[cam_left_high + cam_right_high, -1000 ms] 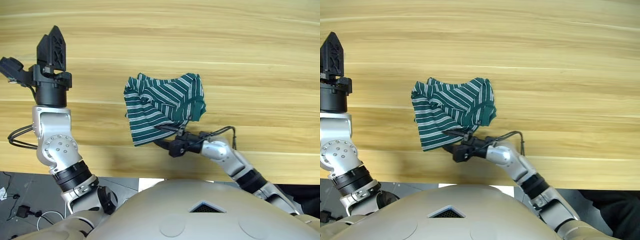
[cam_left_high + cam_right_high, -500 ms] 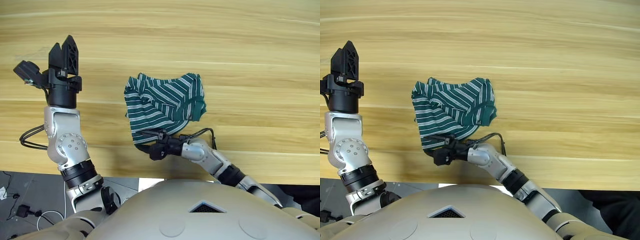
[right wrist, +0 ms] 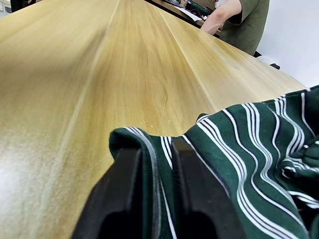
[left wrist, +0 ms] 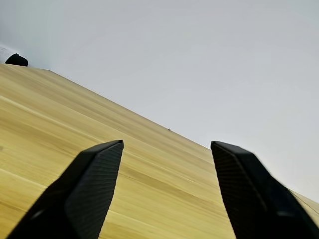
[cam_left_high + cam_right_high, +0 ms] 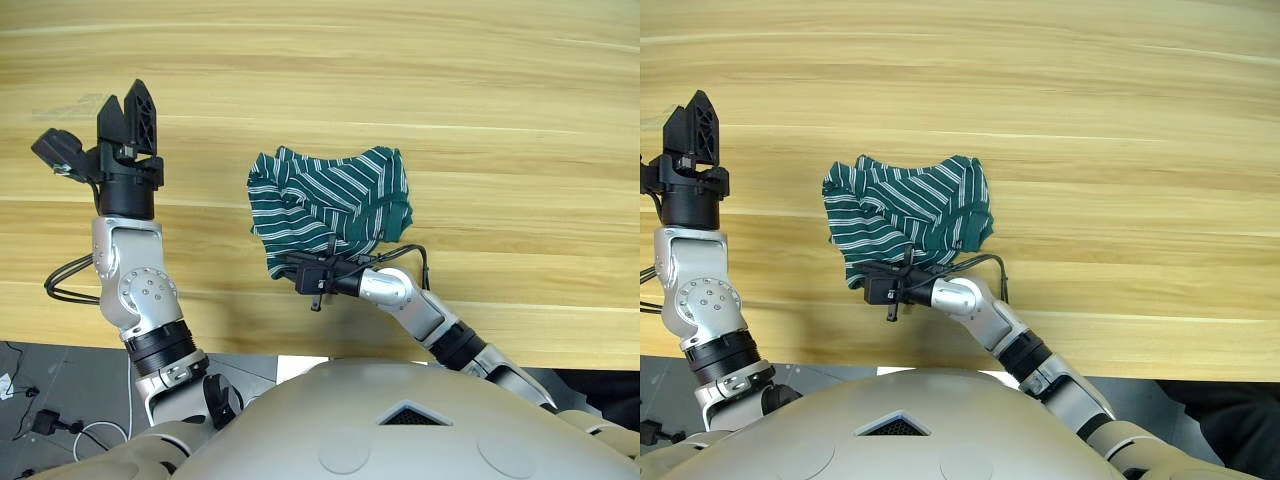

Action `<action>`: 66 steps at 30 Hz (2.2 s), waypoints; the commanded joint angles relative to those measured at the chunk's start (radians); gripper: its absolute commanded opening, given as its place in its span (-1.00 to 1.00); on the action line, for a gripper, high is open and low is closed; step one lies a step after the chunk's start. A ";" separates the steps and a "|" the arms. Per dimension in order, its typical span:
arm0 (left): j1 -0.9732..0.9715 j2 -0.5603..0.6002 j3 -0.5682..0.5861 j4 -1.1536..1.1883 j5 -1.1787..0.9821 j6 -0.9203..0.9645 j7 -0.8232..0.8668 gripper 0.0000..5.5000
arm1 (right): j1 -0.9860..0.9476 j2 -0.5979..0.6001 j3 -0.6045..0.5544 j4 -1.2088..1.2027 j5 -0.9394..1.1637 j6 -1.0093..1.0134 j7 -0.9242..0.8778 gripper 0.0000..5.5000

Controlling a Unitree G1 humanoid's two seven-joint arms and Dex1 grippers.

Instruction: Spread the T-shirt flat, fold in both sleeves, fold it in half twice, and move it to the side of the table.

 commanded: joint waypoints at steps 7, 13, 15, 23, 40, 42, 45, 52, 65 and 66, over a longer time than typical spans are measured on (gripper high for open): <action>-0.022 0.009 -0.009 0.050 0.020 -0.011 -0.023 0.19 | 0.013 -0.085 -0.083 -0.089 0.114 0.112 0.116 -0.99; -0.022 0.011 -0.006 0.059 0.030 -0.020 -0.024 0.19 | 0.034 -0.218 -0.254 -0.381 0.413 0.357 0.314 -0.99; -0.017 0.012 -0.004 0.058 0.032 -0.022 -0.023 0.19 | 0.031 -0.245 -0.306 -0.420 0.453 0.406 0.315 -0.99; -0.004 0.013 -0.037 0.054 0.073 -0.029 -0.044 0.19 | 0.032 -0.256 -0.372 -0.464 0.508 0.474 0.285 -0.99; 0.381 0.297 -0.383 -0.095 0.371 -0.306 -0.627 0.19 | -0.030 -0.172 -0.510 -0.437 0.637 0.551 0.179 -0.99; 0.328 0.269 -0.386 -0.048 0.453 -0.341 -0.537 0.19 | -0.040 -0.164 -0.520 -0.433 0.644 0.553 0.169 -0.99; 0.265 0.227 -0.408 -0.009 0.514 -0.377 -0.453 0.19 | -0.051 -0.148 -0.540 -0.426 0.664 0.572 0.146 -0.99; 0.179 0.194 -0.503 0.047 0.571 -0.396 -0.418 0.19 | -0.109 -0.116 -0.549 -0.335 0.637 0.579 0.075 -0.99; 0.154 0.183 -0.578 0.109 0.579 -0.439 -0.417 0.19 | -0.287 -0.014 -0.660 -0.009 0.594 0.410 -0.074 -0.47; 0.153 0.180 -0.584 0.113 0.579 -0.441 -0.418 0.19 | -0.290 -0.005 -0.672 -0.010 0.594 0.381 -0.086 -0.45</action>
